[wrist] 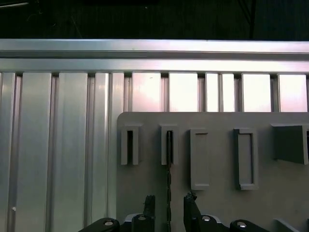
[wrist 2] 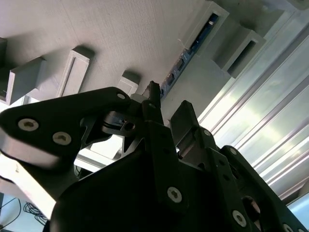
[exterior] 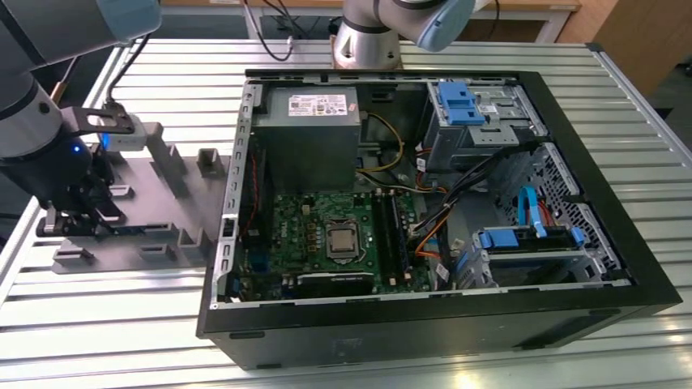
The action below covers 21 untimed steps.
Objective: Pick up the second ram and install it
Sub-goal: 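Pick up the second ram and move it above second insertion slot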
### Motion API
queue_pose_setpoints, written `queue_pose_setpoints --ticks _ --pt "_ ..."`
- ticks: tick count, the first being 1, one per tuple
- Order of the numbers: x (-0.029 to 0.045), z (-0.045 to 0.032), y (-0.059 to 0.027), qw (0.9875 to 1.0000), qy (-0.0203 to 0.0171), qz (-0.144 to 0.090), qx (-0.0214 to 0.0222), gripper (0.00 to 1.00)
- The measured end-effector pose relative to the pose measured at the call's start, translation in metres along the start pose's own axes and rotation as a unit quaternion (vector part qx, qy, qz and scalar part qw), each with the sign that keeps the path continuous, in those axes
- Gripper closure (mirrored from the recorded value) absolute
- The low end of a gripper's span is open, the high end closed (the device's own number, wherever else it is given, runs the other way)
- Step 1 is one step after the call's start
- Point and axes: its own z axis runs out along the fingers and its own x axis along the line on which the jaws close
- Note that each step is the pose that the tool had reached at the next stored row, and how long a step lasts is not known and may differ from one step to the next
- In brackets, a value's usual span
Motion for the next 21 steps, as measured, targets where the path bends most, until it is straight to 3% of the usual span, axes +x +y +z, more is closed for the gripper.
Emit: queue_pose_setpoints --ticks 21 --pt "0.0004 0.0152 0.0021 1.0000 0.0021 -0.003 0.0001 0.63"
